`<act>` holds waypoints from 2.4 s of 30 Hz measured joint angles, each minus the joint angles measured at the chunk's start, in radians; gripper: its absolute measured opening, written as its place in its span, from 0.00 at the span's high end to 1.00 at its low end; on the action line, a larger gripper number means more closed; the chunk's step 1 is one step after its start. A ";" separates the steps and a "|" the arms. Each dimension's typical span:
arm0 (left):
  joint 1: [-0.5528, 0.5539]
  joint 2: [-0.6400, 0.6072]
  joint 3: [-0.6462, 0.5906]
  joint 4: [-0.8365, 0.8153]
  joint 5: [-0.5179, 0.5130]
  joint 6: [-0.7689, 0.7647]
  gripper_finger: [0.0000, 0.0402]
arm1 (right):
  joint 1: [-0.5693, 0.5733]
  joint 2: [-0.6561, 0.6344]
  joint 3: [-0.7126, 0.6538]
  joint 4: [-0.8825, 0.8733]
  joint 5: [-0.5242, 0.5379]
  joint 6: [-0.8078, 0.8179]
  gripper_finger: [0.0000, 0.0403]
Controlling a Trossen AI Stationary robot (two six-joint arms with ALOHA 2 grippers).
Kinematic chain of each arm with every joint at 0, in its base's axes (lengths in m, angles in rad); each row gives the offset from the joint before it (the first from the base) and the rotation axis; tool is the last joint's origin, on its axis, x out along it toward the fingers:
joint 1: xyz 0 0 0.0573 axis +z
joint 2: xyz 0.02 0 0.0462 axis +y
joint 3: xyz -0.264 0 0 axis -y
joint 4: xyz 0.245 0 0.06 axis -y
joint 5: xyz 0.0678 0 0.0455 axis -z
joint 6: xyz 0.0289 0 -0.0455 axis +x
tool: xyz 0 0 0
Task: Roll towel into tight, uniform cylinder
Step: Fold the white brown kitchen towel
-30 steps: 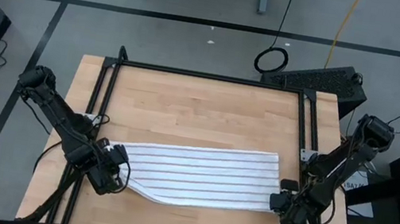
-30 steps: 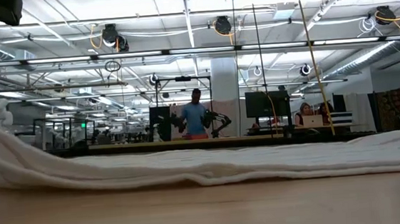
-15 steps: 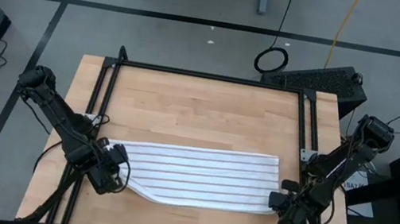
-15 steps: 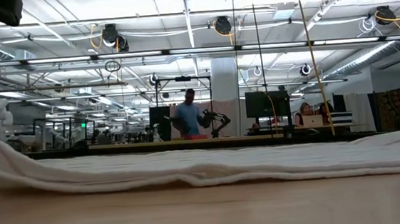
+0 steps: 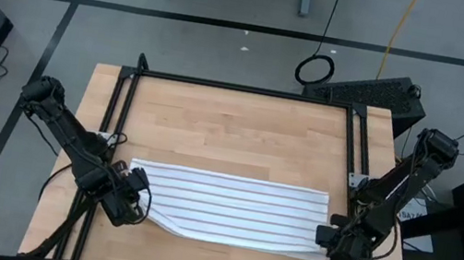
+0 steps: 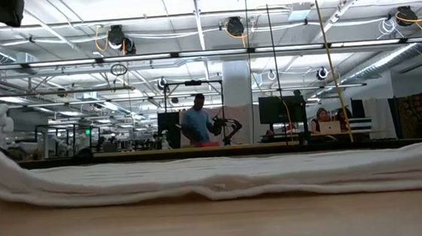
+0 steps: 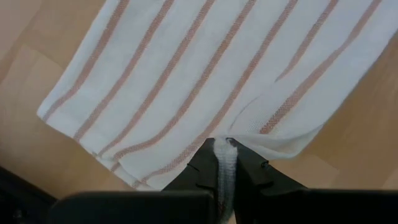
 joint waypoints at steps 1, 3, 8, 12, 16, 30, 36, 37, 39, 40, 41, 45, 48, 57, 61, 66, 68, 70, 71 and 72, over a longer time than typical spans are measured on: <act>0.000 0.000 0.000 0.002 -0.002 0.000 0.95 | 0.001 -0.004 0.000 -0.004 0.012 -0.001 0.99; 0.000 0.000 0.000 0.005 -0.011 0.003 0.95 | 0.010 -0.004 0.000 -0.004 0.051 -0.014 0.96; 0.000 0.000 0.000 0.005 -0.030 0.008 0.95 | 0.024 0.032 0.000 0.025 0.095 -0.076 0.79; 0.000 0.000 0.000 0.005 -0.030 0.008 0.95 | 0.034 0.059 0.000 0.040 0.096 -0.086 0.67; 0.000 0.000 0.000 0.005 -0.031 0.008 0.95 | 0.034 0.080 0.000 0.079 0.098 -0.079 0.60; 0.000 -0.001 0.000 0.005 -0.032 0.008 0.95 | 0.076 0.204 0.001 0.186 0.096 0.071 0.61; 0.000 -0.001 0.000 0.005 -0.031 0.009 0.95 | 0.100 0.204 0.002 0.172 0.103 0.095 0.61; 0.000 -0.001 0.000 0.005 -0.031 0.009 0.95 | 0.102 0.204 0.002 0.170 0.103 0.089 0.61; 0.000 -0.001 0.000 0.004 -0.030 0.009 0.95 | 0.103 0.203 0.004 0.164 0.101 0.086 0.61; 0.000 -0.001 0.000 0.004 -0.030 0.009 0.95 | 0.103 0.203 0.012 0.146 0.096 0.085 0.61; 0.000 -0.001 0.000 0.004 -0.030 0.009 0.95 | 0.103 0.204 0.026 0.111 0.094 0.082 0.61; 0.000 -0.001 0.000 0.004 -0.029 0.007 0.95 | 0.116 0.204 0.117 -0.050 0.115 0.056 0.61; 0.000 -0.001 0.000 0.004 -0.029 0.007 0.95 | 0.152 0.203 0.150 -0.083 0.197 0.035 0.61; 0.000 -0.001 0.000 0.002 -0.030 0.006 0.95 | 0.196 0.305 0.150 -0.069 0.251 0.052 0.61; 0.000 -0.001 0.000 0.003 -0.025 0.007 0.95 | 0.196 0.347 0.150 -0.029 0.236 0.062 0.61; 0.000 -0.001 0.000 0.003 -0.021 0.007 0.95 | 0.196 0.353 0.151 -0.038 0.216 0.103 0.61; 0.000 -0.001 0.000 0.003 -0.021 0.008 0.95 | 0.196 0.353 0.151 -0.058 0.207 0.105 0.61; 0.000 -0.001 0.000 0.003 -0.021 0.008 0.95 | 0.196 0.350 0.152 -0.076 0.195 0.105 0.61; 0.000 -0.001 0.000 0.003 -0.021 0.008 0.95 | 0.195 0.348 0.152 -0.092 0.182 0.106 0.61; 0.000 -0.001 0.000 0.003 -0.020 0.008 0.95 | 0.196 0.345 0.153 -0.106 0.172 0.110 0.61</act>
